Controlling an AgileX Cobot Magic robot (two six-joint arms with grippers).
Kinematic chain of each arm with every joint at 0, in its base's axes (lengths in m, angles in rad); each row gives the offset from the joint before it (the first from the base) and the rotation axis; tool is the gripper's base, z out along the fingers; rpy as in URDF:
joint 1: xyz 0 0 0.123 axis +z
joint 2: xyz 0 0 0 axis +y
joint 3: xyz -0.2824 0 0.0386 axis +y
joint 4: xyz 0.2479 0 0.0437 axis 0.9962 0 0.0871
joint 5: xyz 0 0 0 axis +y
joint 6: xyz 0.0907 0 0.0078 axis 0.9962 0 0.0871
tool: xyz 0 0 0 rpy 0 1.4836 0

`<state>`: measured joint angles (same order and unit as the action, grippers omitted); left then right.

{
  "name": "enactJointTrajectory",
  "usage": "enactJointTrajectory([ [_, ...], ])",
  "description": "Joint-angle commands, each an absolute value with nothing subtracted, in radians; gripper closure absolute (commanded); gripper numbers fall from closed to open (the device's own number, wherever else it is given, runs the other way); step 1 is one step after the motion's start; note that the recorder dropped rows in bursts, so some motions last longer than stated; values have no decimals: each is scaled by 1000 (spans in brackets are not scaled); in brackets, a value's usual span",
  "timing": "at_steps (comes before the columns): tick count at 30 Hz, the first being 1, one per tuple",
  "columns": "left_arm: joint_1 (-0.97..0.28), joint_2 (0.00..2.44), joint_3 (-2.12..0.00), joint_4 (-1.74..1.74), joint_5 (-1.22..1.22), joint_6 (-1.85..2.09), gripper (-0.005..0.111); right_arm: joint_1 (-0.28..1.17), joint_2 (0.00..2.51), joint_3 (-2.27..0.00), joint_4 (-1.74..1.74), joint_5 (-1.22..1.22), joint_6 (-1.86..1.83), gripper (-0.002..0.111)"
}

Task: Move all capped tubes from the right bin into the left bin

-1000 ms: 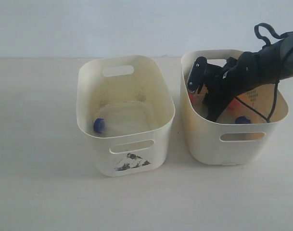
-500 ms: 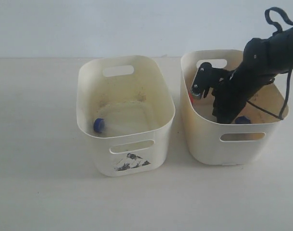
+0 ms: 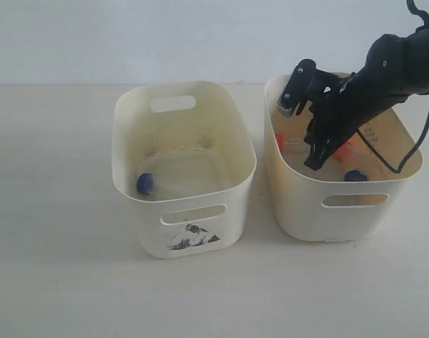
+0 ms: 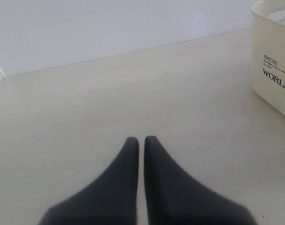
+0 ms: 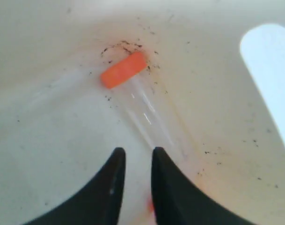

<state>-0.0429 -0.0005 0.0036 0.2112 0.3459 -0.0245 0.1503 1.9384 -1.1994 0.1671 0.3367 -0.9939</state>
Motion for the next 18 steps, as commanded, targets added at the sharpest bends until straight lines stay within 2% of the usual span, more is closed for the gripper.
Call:
enactJointTrajectory([
  [1, -44, 0, 0, 206, 341, -35, 102, 149, 1948, -1197, 174, 310, -997, 42],
  [2, -44, 0, 0, 206, 341, -35, 102, 149, 1956, -1197, 174, 300, -1001, 33],
  [4, -44, 0, 0, 206, 341, -35, 102, 149, 1973, -1197, 174, 280, -1011, 29],
  [18, -44, 0, 0, 206, 341, -35, 102, 149, 2073, -1198, 174, 77, -982, 29],
])
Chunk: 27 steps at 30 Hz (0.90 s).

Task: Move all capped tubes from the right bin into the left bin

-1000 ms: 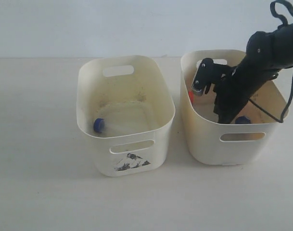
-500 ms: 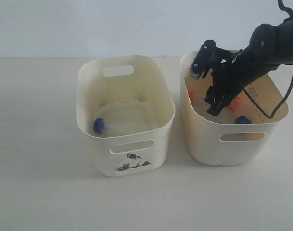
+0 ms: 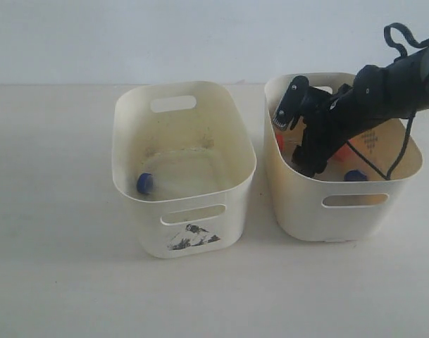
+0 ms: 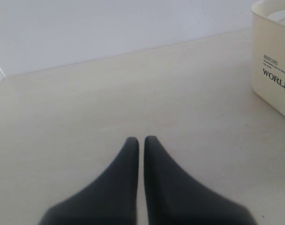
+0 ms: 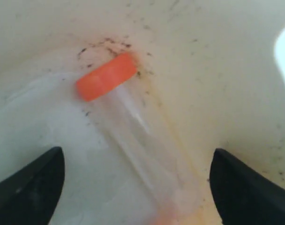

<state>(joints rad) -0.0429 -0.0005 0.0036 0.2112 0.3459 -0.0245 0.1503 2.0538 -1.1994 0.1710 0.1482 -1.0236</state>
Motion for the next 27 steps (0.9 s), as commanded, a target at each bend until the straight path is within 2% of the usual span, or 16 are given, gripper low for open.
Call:
enactJointTrajectory([
  [1, -44, 0, 0, 206, 341, -35, 102, 149, 2081, -1198, 174, 68, -967, 29],
  [6, -44, 0, 0, 206, 341, -35, 102, 149, 2130, -1198, 174, 47, -950, 29],
  [8, -44, 0, 0, 206, 341, -35, 102, 149, 2142, -1198, 174, 49, -950, 34],
  [10, -44, 0, 0, 206, 341, -35, 102, 149, 2143, -1198, 174, 51, -938, 46],
  [13, -44, 0, 0, 206, 341, -35, 102, 149, 2143, -1198, 174, 53, -900, 72],
  [15, -44, 0, 0, 206, 341, -35, 102, 149, 2143, -1198, 174, 55, -898, 82],
  [17, -44, 0, 0, 206, 341, -35, 102, 149, 2143, -1198, 174, 55, -898, 81],
  [19, -44, 0, 0, 206, 341, -35, 102, 149, 2143, -1198, 174, 63, -898, 76],
  [24, -44, 0, 0, 206, 341, -35, 102, 149, 2143, -1198, 174, 55, -898, 49],
  [27, -44, 0, 0, 206, 341, -35, 102, 149, 2143, -1198, 174, 52, -898, 49],
])
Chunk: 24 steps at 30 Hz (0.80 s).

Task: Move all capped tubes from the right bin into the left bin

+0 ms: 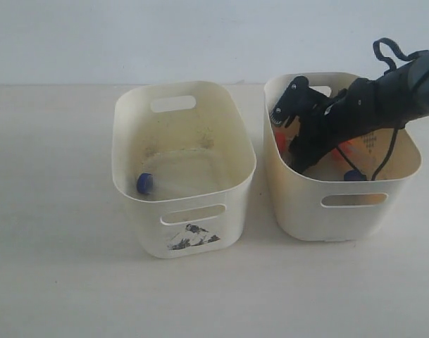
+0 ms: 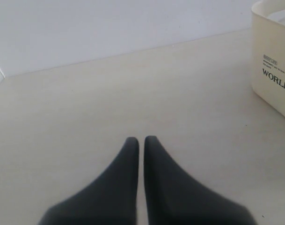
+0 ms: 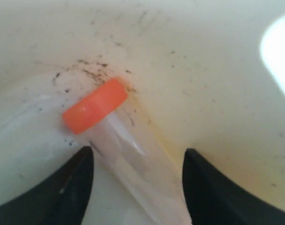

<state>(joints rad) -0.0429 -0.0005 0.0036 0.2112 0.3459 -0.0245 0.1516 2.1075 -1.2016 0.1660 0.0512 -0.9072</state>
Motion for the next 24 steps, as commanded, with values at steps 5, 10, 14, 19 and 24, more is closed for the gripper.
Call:
enactJointTrajectory([
  [5, -44, 0, 0, 206, 341, -35, 102, 149, 2143, -1198, 174, 62, -895, 81],
  [10, -44, 0, 0, 206, 341, -35, 102, 149, 2141, -1198, 154, 224, -915, 108],
  [14, -44, 0, 0, 206, 341, -35, 102, 149, 2092, -1198, 120, 508, -932, 108],
  [19, -44, 0, 0, 206, 341, -35, 102, 149, 1973, -1198, 122, 630, -952, 108],
  [24, -44, 0, 0, 206, 341, -35, 102, 149, 1928, -1198, 164, 479, -918, 108],
])
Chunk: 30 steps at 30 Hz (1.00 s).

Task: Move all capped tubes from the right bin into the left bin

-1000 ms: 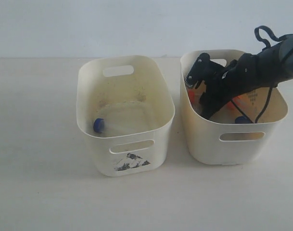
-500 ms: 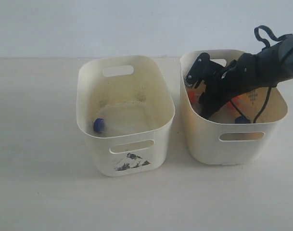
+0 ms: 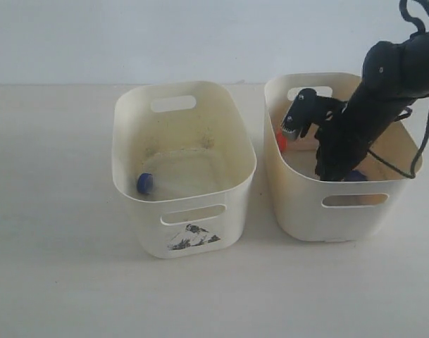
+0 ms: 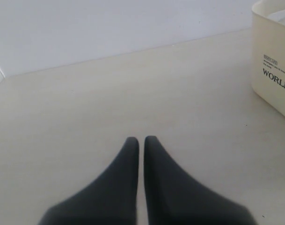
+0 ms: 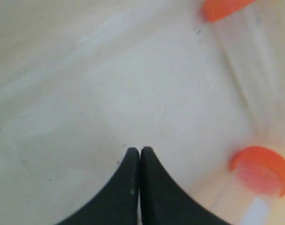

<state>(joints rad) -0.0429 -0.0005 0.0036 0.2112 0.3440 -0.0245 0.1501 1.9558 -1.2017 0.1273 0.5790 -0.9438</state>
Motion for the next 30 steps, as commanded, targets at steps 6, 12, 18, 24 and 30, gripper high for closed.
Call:
enactJointTrajectory([
  [6, -44, 0, 0, 206, 341, -35, 102, 149, 1928, -1198, 164, 393, -650, 101],
  [12, -44, 0, 0, 206, 341, -35, 102, 151, 1928, -1198, 147, 393, -610, 37],
  [18, -44, 0, 0, 206, 341, -35, 102, 170, 1927, -1198, 145, 365, -556, 45],
  [24, -44, 0, 0, 206, 341, -35, 102, 172, 1927, -1200, 143, 303, -553, 46],
  [30, -44, 0, 0, 206, 341, -35, 102, 172, 1927, -1200, 148, 332, -521, 46],
])
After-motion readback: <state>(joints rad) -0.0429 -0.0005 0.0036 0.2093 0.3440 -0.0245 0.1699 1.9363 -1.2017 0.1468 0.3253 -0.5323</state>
